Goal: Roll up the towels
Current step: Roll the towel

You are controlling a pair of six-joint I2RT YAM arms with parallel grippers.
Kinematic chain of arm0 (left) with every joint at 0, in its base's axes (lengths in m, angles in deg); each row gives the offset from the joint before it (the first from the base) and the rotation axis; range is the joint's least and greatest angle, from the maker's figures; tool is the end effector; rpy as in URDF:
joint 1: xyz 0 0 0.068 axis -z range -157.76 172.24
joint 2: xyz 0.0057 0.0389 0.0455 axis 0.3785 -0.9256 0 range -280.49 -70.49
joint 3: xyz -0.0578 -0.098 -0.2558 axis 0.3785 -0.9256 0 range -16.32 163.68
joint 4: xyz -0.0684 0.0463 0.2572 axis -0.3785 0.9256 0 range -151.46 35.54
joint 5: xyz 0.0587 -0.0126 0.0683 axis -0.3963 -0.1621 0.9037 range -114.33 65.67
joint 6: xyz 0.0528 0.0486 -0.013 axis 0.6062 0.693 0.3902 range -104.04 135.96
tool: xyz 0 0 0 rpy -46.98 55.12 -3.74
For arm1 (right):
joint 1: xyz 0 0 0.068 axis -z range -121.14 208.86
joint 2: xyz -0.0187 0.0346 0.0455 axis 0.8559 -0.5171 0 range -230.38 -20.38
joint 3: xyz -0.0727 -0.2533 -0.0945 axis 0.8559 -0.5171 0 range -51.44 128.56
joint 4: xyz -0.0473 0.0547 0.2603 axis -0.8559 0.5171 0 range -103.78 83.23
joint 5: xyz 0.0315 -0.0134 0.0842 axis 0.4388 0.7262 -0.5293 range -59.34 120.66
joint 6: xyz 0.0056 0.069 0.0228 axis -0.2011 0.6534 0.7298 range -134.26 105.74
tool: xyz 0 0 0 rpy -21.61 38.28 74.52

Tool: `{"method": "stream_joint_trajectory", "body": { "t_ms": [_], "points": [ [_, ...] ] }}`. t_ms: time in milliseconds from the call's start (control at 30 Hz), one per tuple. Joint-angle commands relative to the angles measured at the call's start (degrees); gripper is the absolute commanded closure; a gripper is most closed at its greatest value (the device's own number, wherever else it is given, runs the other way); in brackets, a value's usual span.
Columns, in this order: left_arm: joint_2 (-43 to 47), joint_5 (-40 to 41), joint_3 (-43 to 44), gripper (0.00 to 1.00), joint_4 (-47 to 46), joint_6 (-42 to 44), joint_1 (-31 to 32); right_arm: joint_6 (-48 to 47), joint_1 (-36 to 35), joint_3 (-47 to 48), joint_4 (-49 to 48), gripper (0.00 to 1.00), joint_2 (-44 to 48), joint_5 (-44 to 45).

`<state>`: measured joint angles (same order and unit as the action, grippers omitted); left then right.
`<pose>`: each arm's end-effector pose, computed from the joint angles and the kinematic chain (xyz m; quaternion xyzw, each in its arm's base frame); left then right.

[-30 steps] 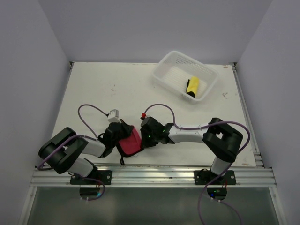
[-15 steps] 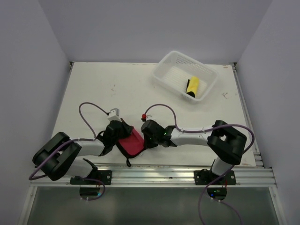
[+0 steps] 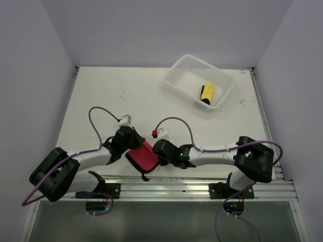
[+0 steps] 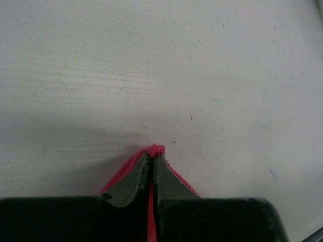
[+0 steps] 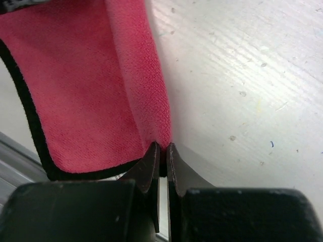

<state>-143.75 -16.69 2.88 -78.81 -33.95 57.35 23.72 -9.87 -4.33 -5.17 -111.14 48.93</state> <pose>0.2067 -0.1356 0.1225 -0.1445 0.8805 -0.2585 0.3701 0.1372 0.3001 0.1487 -0.1982 0.9144 0.1666 0.3111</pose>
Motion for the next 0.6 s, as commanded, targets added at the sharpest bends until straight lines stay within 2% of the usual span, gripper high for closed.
{"method": "stream_joint_trajectory", "body": {
  "t_ms": [0,233,300,433,567],
  "points": [
    [2.3,0.8,1.9,1.0,4.2,1.4,-1.2,-1.5,-3.0,-0.2,2.8,1.0,1.7,8.6],
    [8.6,2.5,1.2,0.99,9.1,-1.9,-1.2,0.7,-6.9,0.3,5.3,1.0,0.0,15.5],
    [10.5,2.2,-0.1,0.93,9.2,-2.8,-1.2,1.0,-8.3,0.7,6.0,1.0,-0.2,17.7],
    [12.6,2.5,0.4,0.75,11.6,-2.5,-1.2,0.5,-9.8,1.3,6.3,1.0,-0.5,20.0],
    [15.7,3.4,4.0,0.66,15.8,-0.4,-1.2,0.4,-10.0,1.8,6.3,1.0,-1.2,20.3]
  ]
}}
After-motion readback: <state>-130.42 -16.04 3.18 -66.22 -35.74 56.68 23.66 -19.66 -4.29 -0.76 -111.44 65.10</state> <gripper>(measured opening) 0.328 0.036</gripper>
